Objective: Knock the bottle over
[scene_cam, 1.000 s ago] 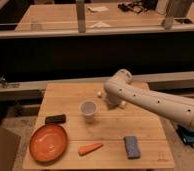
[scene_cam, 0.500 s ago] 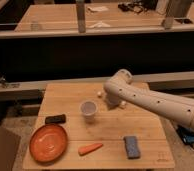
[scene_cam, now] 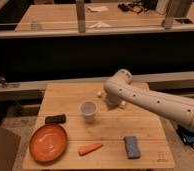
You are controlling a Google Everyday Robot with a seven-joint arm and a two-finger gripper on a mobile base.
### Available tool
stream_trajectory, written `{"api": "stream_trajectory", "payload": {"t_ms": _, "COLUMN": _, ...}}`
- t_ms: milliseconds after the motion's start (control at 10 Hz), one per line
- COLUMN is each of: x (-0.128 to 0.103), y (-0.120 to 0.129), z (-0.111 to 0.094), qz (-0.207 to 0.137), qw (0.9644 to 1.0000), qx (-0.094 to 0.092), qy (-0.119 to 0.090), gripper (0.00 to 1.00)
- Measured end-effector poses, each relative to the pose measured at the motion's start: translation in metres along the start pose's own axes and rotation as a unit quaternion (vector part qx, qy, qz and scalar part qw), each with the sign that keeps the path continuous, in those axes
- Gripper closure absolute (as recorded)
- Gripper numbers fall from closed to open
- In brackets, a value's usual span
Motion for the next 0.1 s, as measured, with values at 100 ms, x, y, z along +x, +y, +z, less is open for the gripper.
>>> {"api": "stream_trajectory", "payload": {"t_ms": 100, "x": 0.0000, "y": 0.0000, "z": 0.0000, "qz": 0.000, "qw": 1.0000, "qx": 0.000, "qy": 0.000, "gripper": 0.82}}
